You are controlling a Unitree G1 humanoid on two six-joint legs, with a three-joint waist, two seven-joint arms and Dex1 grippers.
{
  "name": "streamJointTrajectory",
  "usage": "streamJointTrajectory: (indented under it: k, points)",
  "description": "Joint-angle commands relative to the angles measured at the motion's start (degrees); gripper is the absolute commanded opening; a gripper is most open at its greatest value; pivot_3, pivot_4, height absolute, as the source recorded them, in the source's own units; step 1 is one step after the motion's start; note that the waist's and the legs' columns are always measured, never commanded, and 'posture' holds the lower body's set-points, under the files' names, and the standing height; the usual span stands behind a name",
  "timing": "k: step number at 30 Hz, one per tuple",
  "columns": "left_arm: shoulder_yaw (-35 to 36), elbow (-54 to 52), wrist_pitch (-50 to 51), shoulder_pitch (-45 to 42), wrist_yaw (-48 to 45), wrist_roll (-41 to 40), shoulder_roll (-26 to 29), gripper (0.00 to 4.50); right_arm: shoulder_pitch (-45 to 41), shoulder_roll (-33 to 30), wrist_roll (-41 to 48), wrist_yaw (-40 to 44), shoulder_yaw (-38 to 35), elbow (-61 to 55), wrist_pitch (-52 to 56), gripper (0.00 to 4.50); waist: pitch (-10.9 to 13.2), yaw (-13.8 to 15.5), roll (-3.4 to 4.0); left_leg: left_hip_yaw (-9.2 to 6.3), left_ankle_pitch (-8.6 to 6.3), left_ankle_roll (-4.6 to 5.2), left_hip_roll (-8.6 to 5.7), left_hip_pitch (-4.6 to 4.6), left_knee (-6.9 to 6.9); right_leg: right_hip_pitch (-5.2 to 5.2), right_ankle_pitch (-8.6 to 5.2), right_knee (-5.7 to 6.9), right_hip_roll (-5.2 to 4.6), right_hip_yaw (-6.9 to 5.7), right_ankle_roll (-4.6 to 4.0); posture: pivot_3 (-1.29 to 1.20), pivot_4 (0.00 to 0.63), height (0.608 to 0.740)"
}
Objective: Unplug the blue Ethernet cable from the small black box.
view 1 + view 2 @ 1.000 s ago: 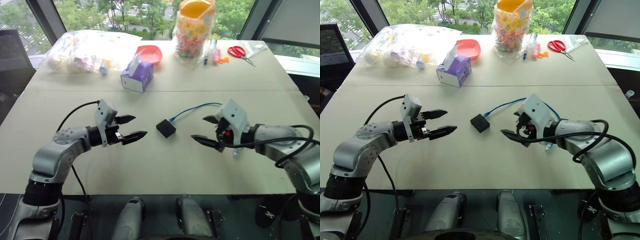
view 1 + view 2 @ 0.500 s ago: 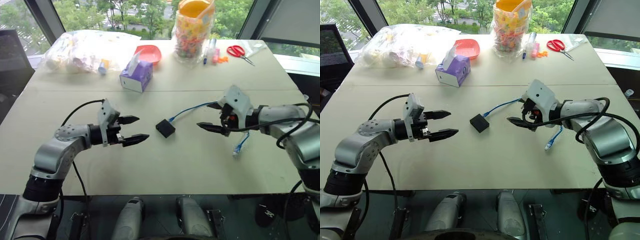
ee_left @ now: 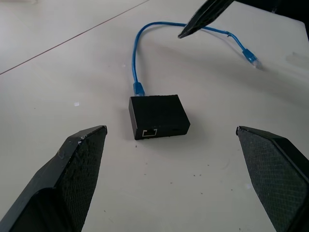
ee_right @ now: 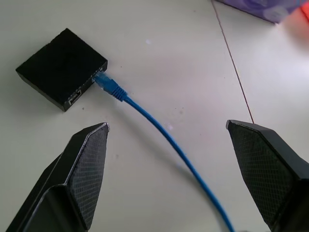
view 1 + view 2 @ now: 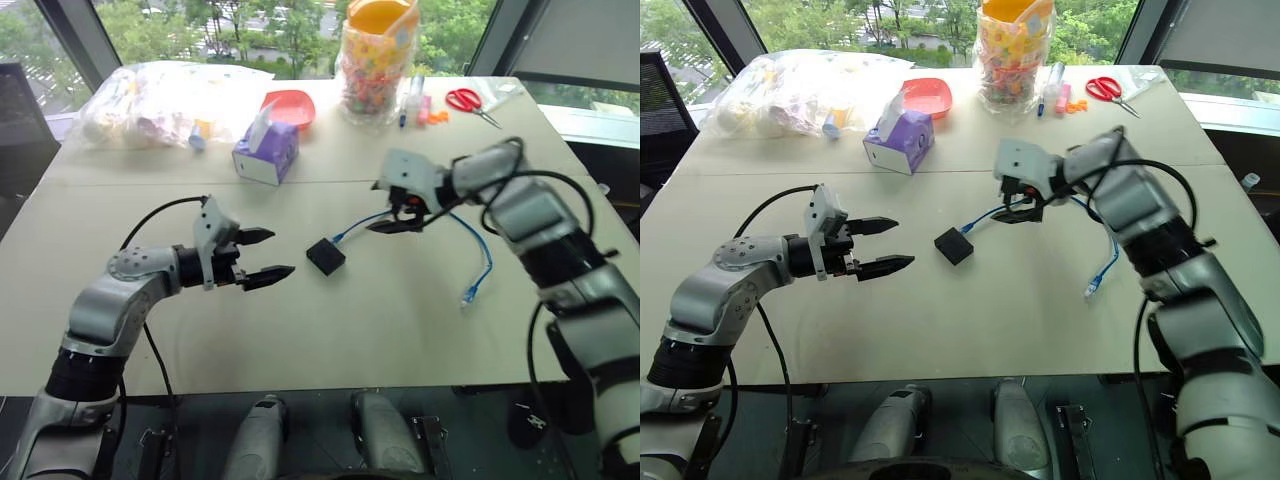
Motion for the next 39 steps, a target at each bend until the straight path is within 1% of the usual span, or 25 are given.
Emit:
streamJointTrajectory:
  k: [1, 3, 6, 10, 14, 17, 18, 19, 22, 23, 24, 26, 30, 32, 34, 37, 39]
  points:
    - [1.6, -3.6, -0.7, 1.0, 1.0, -0.2, 0.4, 4.49, -6.2, 4.2, -4.9, 3.9, 2.5, 10.5, -7.8, 4.08, 0.0, -0.1, 0.0, 0.0, 0.0, 0.0, 0.0, -0.01, 0.0, -0.02, 0.0, 0.01, 0.0, 0.0, 0.0, 0.0, 0.15, 0.74]
    - [2.3, -5.4, -0.4, 2.1, 2.3, -0.3, 0.3, 4.49, -9.7, 8.6, -8.1, 5.1, 4.7, 18.1, -12.4, 4.08, 0.0, -0.2, 0.0, 0.01, 0.01, -0.01, 0.0, -0.04, -0.01, -0.12, 0.01, 0.06, 0.0, 0.01, -0.01, 0.0, 0.15, 0.74]
    - [3.6, -7.3, 0.0, 3.7, 4.0, -0.5, 0.2, 4.49, -12.5, 13.9, -10.5, 6.0, 5.6, 26.3, -16.6, 4.08, 0.0, -0.4, 0.0, 0.02, 0.03, -0.05, 0.01, -0.05, -0.05, -0.25, 0.03, 0.19, 0.03, 0.04, -0.03, 0.0, 0.15, 0.74]
    - [4.7, -8.8, 0.3, 5.1, 5.5, -0.7, 0.3, 4.49, -14.7, 18.7, -14.4, 4.6, 6.1, 35.2, -21.8, 4.08, 0.0, -0.1, 0.01, 0.0, 0.06, -0.11, 0.0, -0.06, -0.1, -0.35, 0.03, 0.35, 0.03, 0.04, -0.05, 0.0, 0.15, 0.74]
    - [5.5, -10.1, 0.3, 6.1, 6.8, -0.7, 0.1, 4.49, -15.7, 22.7, -17.7, 3.0, 6.2, 41.9, -24.8, 4.08, 0.0, -0.3, 0.02, 0.0, 0.08, -0.14, -0.02, -0.07, -0.09, -0.35, 0.05, 0.37, 0.02, 0.05, -0.07, 0.0, 0.15, 0.74]
    - [5.9, -11.4, 0.7, 7.0, 7.8, -1.0, 0.1, 4.5, -16.1, 24.5, -19.9, 1.1, 6.2, 45.2, -26.2, 3.26, 0.0, -0.6, 0.01, 0.0, 0.09, -0.16, -0.01, 0.05, -0.13, -0.31, 0.05, 0.44, 0.04, 0.05, -0.08, 0.0, 0.15, 0.74]
    - [5.9, -11.7, 0.8, 7.2, 8.0, -1.1, 0.1, 4.5, -16.3, 24.9, -20.3, 0.9, 5.9, 45.9, -26.5, 2.89, 0.0, -0.9, 0.01, -0.01, 0.1, -0.19, -0.01, 0.08, -0.15, -0.29, 0.05, 0.46, 0.04, 0.06, -0.09, 0.0, 0.15, 0.74]
    - [6.0, -12.0, 0.9, 7.3, 8.2, -1.2, 0.1, 4.5, -16.4, 25.1, -20.6, 0.8, 5.6, 46.3, -26.7, 2.31, 0.0, -1.1, 0.01, -0.01, 0.12, -0.21, -0.01, 0.12, -0.15, -0.27, 0.06, 0.51, 0.04, 0.06, -0.09, 0.0, 0.15, 0.74]
    - [6.2, -12.3, 1.1, 7.5, 8.6, -1.5, 0.4, 4.5, -16.4, 25.5, -20.7, 1.1, 4.6, 46.5, -27.4, 0.81, 0.0, -1.6, 0.01, -0.02, 0.17, -0.28, -0.01, 0.18, -0.09, -0.23, 0.05, 0.71, 0.05, 0.06, -0.1, 0.0, 0.15, 0.74]
    - [6.1, -12.0, 1.3, 7.1, 8.7, -1.7, 0.3, 4.5, -16.2, 25.2, -20.8, 0.9, 4.2, 45.8, -28.1, 0.3, 0.0, -1.7, 0.01, -0.03, 0.17, -0.29, -0.02, 0.18, -0.01, -0.25, 0.05, 0.81, 0.06, 0.06, -0.11, 0.0, 0.15, 0.74]
    - [6.1, -11.6, 1.5, 6.7, 8.7, -1.8, 0.1, 4.5, -16.0, 24.7, -21.1, 0.1, 4.2, 45.0, -29.2, 0.02, 0.0, -1.6, 0.01, -0.03, 0.18, -0.29, -0.02, 0.18, 0.02, -0.26, 0.05, 0.89, 0.07, 0.07, -0.11, 0.0, 0.15, 0.74]
    - [6.1, -10.1, 1.8, 5.4, 8.4, -2.6, -0.3, 4.5, -15.5, 23.4, -21.6, -2.9, 3.5, 43.1, -30.7, 0.02, 0.0, -1.6, 0.02, -0.05, 0.19, -0.31, -0.01, 0.19, 0.08, -0.28, 0.04, 0.96, 0.09, 0.07, -0.12, 0.0, 0.15, 0.74]
    - [6.6, -5.4, 2.9, 1.7, 8.6, -4.4, -2.2, 4.5, -12.7, 20.5, -19.3, -8.6, -1.0, 35.4, -32.4, 0.02, 0.0, -1.4, 0.01, -0.08, 0.21, -0.33, -0.04, 0.15, 0.15, -0.27, 0.04, 0.97, 0.08, 0.07, -0.11, 0.0, 0.15, 0.74]
    - [6.0, -2.3, 3.1, -0.8, 7.8, -4.5, -2.6, 4.5, -8.3, 17.2, -18.5, -12.7, -4.3, 25.8, -34.2, 0.02, 0.0, -1.4, 0.01, -0.08, 0.21, -0.33, -0.04, 0.13, 0.12, -0.3, 0.05, 0.96, 0.08, 0.08, -0.11, 0.0, 0.15, 0.74]
    - [5.2, 1.6, 4.1, -4.7, 6.2, -5.1, -3.1, 4.5, -1.6, 13.3, -18.5, -18.2, -8.1, 11.8, -37.4, 0.02, 0.0, -0.9, -0.01, -0.12, 0.21, -0.33, -0.04, 0.08, 0.06, -0.34, 0.04, 0.95, 0.07, 0.06, -0.11, 0.0, 0.15, 0.74]
    - [5.1, 5.7, 6.9, -10.2, 4.9, -7.1, -4.2, 4.5, 6.2, 11.8, -18.9, -21.7, -11.5, -4.8, -33.5, 0.02, 0.0, -0.8, -0.01, -0.1, 0.21, -0.33, -0.06, 0.0, 0.05, -0.42, 0.03, 0.92, 0.06, 0.08, -0.1, 0.0, 0.15, 0.74]
    - [5.2, 7.8, 8.2, -12.8, 4.2, -7.9, -4.8, 4.5, 9.3, 11.2, -20.4, -23.1, -12.1, -11.4, -32.4, 0.02, 0.0, -1.2, -0.01, -0.05, 0.21, -0.33, -0.06, 0.0, 0.08, -0.44, 0.04, 0.93, 0.04, 0.1, -0.09, 0.0, 0.15, 0.74]
